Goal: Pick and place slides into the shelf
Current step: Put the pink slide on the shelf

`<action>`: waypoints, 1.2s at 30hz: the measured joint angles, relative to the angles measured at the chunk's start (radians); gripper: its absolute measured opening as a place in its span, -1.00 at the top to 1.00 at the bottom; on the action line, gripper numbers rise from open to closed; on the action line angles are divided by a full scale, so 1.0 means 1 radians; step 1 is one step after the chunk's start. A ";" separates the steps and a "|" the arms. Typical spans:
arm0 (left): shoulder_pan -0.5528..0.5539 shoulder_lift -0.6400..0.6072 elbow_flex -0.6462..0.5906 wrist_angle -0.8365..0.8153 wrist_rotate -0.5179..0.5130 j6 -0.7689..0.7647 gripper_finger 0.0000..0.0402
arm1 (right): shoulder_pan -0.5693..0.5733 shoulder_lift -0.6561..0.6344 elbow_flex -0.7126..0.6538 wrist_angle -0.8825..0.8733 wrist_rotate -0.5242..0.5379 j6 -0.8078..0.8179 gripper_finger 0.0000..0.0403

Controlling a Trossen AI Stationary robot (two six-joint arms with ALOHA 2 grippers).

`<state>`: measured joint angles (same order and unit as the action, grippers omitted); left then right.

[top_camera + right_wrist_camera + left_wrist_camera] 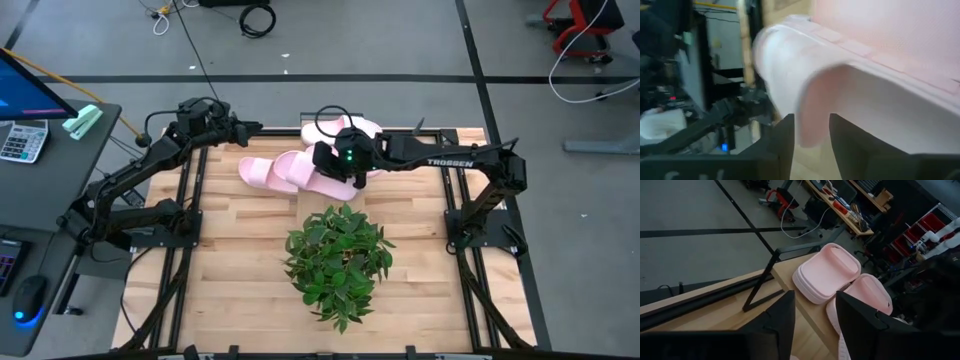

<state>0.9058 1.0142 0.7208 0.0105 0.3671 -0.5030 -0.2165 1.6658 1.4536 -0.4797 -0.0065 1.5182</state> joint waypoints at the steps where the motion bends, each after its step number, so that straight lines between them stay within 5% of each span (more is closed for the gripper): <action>1: 0.000 0.000 0.000 0.000 -0.003 0.000 0.28 | 0.004 0.003 0.001 0.016 0.004 0.006 0.34; 9: 0.000 0.000 0.000 0.000 -0.006 0.002 0.25 | 0.006 0.012 0.000 0.044 0.059 0.033 0.21; 36: 0.000 0.000 0.000 -0.003 -0.007 0.018 0.30 | -0.003 0.046 0.001 0.121 0.110 0.117 0.30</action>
<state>0.9062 1.0142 0.7204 0.0078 0.3603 -0.4850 -0.2195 1.7121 1.4544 -0.3587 0.1030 1.6351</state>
